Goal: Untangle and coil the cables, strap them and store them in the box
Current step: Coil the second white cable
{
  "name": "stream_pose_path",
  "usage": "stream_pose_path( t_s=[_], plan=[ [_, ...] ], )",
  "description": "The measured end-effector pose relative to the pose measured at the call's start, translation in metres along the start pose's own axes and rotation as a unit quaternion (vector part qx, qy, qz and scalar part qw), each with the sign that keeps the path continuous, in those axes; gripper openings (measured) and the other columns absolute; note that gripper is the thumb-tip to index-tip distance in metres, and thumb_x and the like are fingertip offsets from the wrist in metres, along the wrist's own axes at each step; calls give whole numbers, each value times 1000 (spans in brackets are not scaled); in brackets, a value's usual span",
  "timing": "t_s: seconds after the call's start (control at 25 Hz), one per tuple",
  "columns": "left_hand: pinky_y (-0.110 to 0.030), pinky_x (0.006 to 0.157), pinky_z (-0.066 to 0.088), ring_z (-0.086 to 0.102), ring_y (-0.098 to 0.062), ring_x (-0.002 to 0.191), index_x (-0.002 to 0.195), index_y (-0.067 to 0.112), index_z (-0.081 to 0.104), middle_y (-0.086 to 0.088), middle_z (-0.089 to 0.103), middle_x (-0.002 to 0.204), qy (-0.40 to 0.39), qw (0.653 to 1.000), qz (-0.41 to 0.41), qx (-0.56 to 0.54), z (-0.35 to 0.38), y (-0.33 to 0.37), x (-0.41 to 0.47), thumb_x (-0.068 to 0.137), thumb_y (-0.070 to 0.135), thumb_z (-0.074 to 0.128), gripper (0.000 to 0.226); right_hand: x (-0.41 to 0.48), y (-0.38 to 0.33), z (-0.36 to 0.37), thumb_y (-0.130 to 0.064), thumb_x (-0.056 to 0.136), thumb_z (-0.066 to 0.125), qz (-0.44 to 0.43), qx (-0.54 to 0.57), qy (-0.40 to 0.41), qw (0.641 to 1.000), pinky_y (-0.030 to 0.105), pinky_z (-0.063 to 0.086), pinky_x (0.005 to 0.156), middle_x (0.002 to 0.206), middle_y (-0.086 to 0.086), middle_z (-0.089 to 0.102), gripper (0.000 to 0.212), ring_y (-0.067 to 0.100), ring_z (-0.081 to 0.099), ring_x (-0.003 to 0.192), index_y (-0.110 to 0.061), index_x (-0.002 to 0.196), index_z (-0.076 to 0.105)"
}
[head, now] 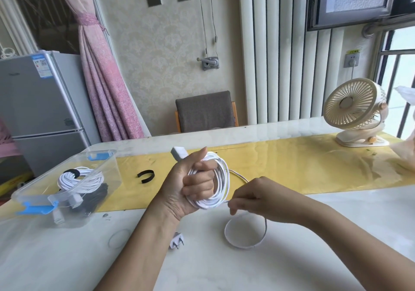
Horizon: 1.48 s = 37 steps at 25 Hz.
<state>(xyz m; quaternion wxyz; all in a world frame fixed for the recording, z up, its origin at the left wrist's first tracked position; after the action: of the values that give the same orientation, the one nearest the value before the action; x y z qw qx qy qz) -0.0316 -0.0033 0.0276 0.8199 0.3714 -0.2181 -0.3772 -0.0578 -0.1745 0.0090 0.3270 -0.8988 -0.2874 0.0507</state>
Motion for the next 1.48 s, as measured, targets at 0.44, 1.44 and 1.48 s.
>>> stream_pose_path(
  t_s=[0.44, 1.44, 1.48],
  plan=[
    [-18, 39, 22, 24, -7, 35, 76, 15, 70, 9, 32, 38, -5, 886, -144, 442, 6, -5, -19, 81, 48, 65, 34, -12, 53, -72, -19, 89, 58, 192, 210, 344, 895, 25, 39, 51, 48, 2, 44, 27, 12, 38, 45, -11, 63, 64],
    [-22, 44, 32, 37, -5, 31, 91, 3, 60, 7, 42, 41, 562, 776, 212, 190, -81, 21, -7, 95, 56, 34, 59, -10, -26, -3, -31, 94, 51, -122, 326, -94, 933, 24, 18, 51, 54, 0, 27, 28, 16, 21, 53, -17, 107, 72],
    [-19, 41, 33, 38, -5, 31, 90, 3, 60, 8, 43, 41, 555, 787, 228, 146, -80, 23, -9, 96, 55, 35, 58, -9, -28, 7, -30, 94, 52, -116, 304, -117, 938, 25, 20, 52, 56, 2, 28, 27, 18, 23, 54, -17, 108, 71]
  ],
)
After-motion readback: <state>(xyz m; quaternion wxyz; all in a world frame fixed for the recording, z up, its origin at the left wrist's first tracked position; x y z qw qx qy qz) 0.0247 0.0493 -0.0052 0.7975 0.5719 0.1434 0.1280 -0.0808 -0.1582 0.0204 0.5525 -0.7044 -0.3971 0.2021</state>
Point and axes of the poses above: each hand's wrist, its own x-axis towards the middle knuckle, its own z-axis out of the palm, y = z × x, the point moved 2 cm from there along x, towards the middle knuckle
